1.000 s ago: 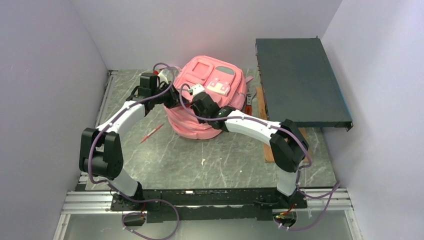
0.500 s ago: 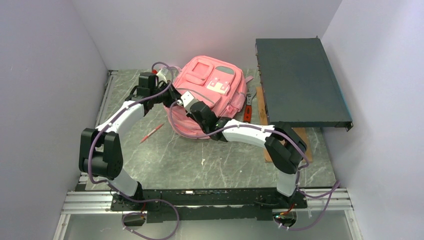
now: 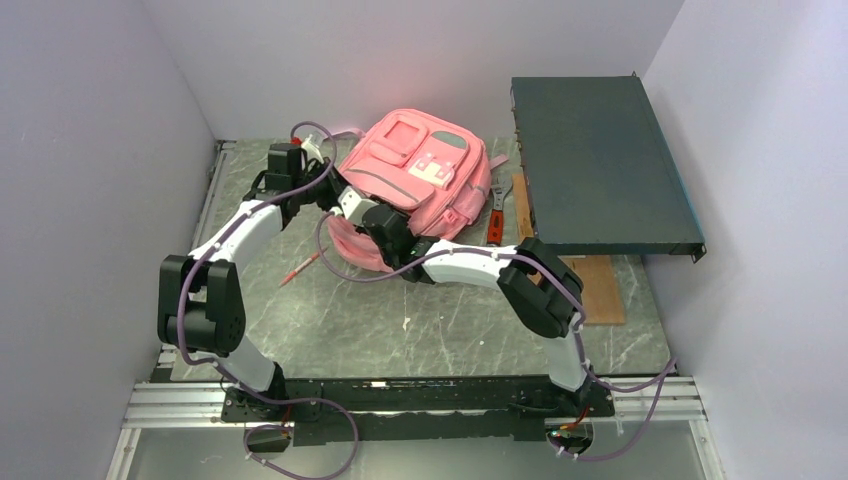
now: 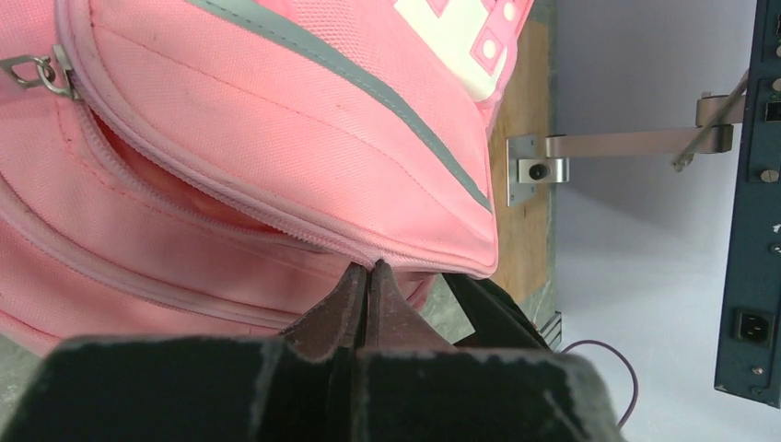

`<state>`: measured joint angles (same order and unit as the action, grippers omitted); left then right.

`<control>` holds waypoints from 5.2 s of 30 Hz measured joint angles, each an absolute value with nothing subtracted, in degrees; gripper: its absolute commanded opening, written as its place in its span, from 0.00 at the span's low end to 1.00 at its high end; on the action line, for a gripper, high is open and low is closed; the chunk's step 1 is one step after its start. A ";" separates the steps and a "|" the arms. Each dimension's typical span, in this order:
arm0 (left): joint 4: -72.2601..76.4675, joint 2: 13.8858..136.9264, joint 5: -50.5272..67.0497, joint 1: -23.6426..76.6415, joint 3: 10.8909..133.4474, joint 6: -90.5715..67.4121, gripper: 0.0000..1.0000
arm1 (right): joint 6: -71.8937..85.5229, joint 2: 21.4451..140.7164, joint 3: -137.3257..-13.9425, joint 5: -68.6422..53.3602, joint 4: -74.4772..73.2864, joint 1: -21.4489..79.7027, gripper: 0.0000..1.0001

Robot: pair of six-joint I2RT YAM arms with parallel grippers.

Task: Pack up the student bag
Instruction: Place the stationery in the student bag, then pick up the stationery from the center of the board, then place the stationery in the student bag.

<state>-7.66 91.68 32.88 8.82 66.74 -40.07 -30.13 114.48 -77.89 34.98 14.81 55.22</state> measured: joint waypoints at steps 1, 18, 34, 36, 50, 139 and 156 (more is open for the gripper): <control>-7.79 91.68 32.86 8.69 66.74 -40.01 0.04 | -30.48 114.59 -77.89 35.03 15.27 55.22 0.54; -15.70 72.95 30.30 3.66 59.79 -32.05 0.80 | -18.59 107.28 -75.31 22.94 3.29 50.06 0.81; -35.94 70.04 3.38 2.76 55.51 -18.02 1.00 | 9.47 90.02 -57.25 -19.22 -1.80 49.36 1.00; -36.67 78.54 2.50 2.76 59.35 -15.20 0.95 | 10.76 88.20 -55.61 -22.20 -1.04 49.36 1.00; -40.77 98.06 2.98 2.94 64.97 -4.97 0.66 | 11.99 75.16 -51.77 -25.28 -0.03 49.32 1.00; 21.87 48.58 48.36 10.00 26.52 -63.00 0.66 | 40.95 82.50 -48.45 -31.20 26.44 48.60 0.00; -27.86 61.14 25.17 9.96 72.64 -23.14 0.94 | 12.93 79.64 -65.36 2.48 -32.75 47.68 0.00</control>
<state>-27.86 61.14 25.17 9.96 72.64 -23.14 12.93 79.64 -65.36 2.48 -32.75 47.68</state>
